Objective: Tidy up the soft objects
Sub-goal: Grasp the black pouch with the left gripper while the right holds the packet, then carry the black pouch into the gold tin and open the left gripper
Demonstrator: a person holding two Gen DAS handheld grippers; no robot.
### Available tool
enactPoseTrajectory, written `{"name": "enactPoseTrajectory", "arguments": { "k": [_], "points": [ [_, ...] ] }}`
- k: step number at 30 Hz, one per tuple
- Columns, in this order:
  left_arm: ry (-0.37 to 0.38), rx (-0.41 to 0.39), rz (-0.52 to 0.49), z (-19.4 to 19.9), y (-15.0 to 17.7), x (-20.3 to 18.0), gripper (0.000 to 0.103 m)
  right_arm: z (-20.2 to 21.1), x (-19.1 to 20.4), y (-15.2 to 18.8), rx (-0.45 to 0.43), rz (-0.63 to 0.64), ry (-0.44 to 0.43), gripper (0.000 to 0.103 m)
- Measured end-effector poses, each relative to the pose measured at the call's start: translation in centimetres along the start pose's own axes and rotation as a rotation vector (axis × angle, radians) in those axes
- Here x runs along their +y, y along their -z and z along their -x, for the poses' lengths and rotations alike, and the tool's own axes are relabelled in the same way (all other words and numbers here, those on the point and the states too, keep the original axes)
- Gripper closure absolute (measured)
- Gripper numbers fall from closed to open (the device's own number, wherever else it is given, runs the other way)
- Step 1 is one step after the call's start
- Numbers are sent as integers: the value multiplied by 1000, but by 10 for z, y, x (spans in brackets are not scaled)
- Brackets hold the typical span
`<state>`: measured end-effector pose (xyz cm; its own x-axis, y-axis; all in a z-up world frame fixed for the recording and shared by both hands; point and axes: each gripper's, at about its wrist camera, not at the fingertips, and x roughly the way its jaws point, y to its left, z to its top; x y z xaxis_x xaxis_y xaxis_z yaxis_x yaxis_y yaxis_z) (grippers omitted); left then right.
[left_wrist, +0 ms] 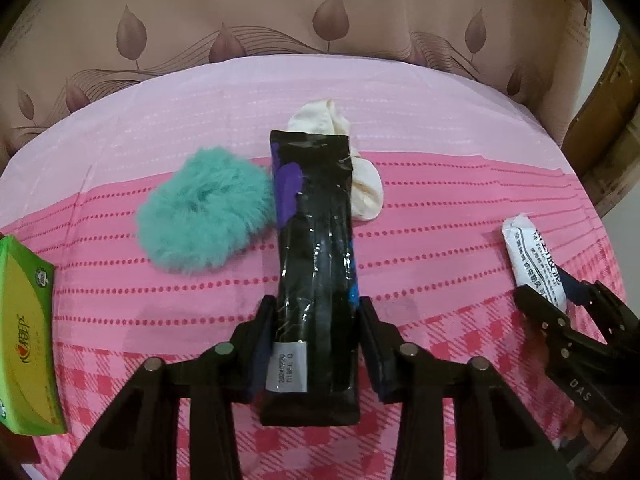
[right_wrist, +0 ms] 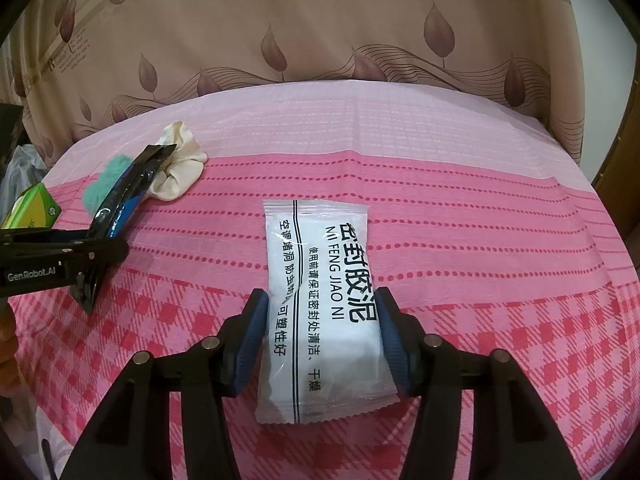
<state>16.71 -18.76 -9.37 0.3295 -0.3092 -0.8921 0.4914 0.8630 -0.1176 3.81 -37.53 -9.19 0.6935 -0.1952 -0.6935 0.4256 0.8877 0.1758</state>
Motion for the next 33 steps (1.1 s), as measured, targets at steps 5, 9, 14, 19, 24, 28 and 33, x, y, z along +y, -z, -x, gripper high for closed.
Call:
{"name": "enactPoseTrajectory", "arguments": {
  "k": [5,9,14,19,24,28,33],
  "points": [
    [23,4,-9,8,7,-1,67,0,1,0,0,1,1,50],
    [32,-1,-19,16,14,-2,67,-1,1,0,1,-1,-2,50],
    [26,-15,-38,32,23,-3,67,-2,2,0,1,0,-2,50],
    [18,-41,-29,56,28,3,67,-2,3,1,1,0,-1,50],
    [-3,-81,-29,87,35,11,67,-4,3,2,1,3,3,50],
    [-25,-99,-22,106,38,21,67,-4,2,2,2,5,4,50],
    [-56,-120,-8,130,46,46,67,-5,2,2,2,5,5,50]
  ]
}}
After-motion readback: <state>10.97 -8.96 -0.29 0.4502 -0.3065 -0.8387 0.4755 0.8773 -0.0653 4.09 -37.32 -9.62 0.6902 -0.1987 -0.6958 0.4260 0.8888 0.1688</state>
